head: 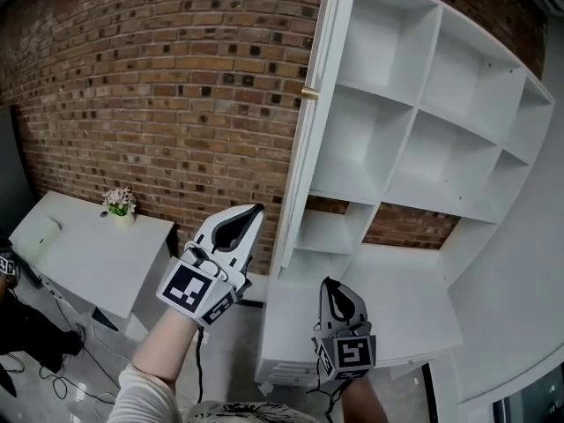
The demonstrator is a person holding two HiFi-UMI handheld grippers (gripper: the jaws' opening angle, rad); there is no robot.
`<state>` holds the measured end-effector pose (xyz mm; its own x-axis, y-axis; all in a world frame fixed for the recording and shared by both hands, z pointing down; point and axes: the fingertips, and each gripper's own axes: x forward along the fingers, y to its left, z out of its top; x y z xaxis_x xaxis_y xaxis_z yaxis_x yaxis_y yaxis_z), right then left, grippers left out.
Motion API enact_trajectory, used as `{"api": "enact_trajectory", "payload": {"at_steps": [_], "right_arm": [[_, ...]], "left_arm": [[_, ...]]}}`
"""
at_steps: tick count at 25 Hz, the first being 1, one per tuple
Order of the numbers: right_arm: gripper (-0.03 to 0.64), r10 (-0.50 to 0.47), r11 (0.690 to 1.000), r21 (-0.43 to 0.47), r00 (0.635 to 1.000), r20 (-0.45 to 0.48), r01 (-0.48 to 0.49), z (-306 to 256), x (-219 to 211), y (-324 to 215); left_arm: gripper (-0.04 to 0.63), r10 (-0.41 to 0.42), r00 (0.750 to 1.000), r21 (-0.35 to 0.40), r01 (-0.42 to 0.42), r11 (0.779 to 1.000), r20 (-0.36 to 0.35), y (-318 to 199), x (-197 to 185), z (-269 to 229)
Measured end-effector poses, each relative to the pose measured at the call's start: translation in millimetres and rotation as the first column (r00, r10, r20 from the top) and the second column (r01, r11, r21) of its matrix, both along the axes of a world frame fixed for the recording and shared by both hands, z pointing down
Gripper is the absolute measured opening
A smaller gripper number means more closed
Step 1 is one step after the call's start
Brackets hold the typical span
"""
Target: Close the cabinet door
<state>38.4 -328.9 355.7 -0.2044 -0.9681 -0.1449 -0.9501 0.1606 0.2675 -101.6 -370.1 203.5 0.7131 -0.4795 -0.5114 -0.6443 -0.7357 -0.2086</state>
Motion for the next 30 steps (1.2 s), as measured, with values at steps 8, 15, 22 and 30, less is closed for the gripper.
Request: {"api": "enact_trajectory", "payload": {"at_steps": [8,15,22,30], "right_arm": [[0.003,0.003,1.000,0.026,1.000,-0.020,-0.003,-18.1,11.4,-37.5],[0.003,-0.016,0.999,0.035,0.999,-0.034,0.017,-23.1,16.7,-53.2],[0.003,-0.030,0.998,0.046,0.999,-0.013,0.031,-25.0,20.7,-52.5],[0.003,-0.032,0.999,0.042,0.999,-0.014,0.033,-18.2,21.2,-47.1]], "left_arm": [[0.061,0.046,0.998,0.087,-0.042,0.995,-0.037,-32.3,18.9,-83.2],[0.150,0.180,0.982,0.138,-0.172,0.975,-0.048,-27.5,26.4,-154.4],[0.176,0.278,0.960,0.147,-0.274,0.951,-0.012,-19.3,35.1,-180.6],[0.210,0.516,0.856,0.039,-0.515,0.856,-0.040,-31.5,43.8,-179.0]]}}
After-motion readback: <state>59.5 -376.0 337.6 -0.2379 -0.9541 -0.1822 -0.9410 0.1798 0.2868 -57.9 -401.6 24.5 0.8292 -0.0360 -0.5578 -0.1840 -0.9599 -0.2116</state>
